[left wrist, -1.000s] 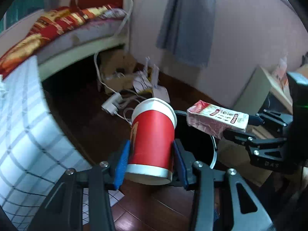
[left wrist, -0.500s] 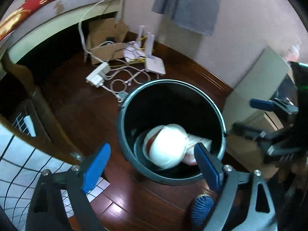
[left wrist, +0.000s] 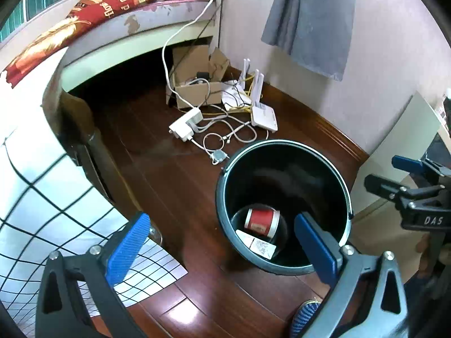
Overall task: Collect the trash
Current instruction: 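Carry cup and carton to the black bin and open both tools to drop them, then grasp the red plastic bag with the left tool while the right tool grasps the yellow cloth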
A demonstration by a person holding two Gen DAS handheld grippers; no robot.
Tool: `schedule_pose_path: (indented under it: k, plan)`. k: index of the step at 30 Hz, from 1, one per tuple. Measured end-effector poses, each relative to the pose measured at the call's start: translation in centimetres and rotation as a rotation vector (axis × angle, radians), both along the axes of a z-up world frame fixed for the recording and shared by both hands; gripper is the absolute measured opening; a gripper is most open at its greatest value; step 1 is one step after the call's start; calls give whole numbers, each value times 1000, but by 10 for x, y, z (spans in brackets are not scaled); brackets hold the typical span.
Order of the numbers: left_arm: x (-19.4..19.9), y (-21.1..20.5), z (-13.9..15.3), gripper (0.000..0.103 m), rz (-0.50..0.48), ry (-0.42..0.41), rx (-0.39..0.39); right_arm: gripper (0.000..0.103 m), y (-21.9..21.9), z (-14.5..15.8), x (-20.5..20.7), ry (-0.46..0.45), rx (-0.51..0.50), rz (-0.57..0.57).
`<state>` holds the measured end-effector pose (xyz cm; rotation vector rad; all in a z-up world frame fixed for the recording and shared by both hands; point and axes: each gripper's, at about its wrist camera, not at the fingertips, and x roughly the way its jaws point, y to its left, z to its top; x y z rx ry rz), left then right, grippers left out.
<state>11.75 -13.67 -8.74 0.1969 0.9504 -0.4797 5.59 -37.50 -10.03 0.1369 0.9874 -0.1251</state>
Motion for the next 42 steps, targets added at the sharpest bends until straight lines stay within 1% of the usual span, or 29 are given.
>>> schedule_pose_path:
  k: [6, 10, 16, 22, 28, 33, 38, 42]
  plan:
    - [-6, 6, 15, 103, 12, -27, -2, 103, 14, 11, 6, -28, -6, 26]
    - [-12, 18, 28, 103, 33, -54, -17, 103, 24, 21, 8, -44, -10, 39]
    - [-19, 48, 51, 103, 89, -108, -34, 103, 49, 41, 10, -90, -21, 82]
    - [-24, 83, 71, 103, 168, -164, -38, 103, 87, 60, 16, -137, -26, 156]
    - [-37, 134, 88, 103, 262, -225, -42, 103, 140, 79, 21, -199, -30, 262]
    - [-49, 187, 98, 102, 360, -250, -114, 103, 191, 93, 27, -235, -25, 392]
    - [-57, 239, 102, 101, 510, -308, -81, 103, 240, 106, 28, -304, -22, 494]
    - [-45, 281, 104, 101, 609, -329, -67, 103, 275, 116, 44, -320, -25, 545]
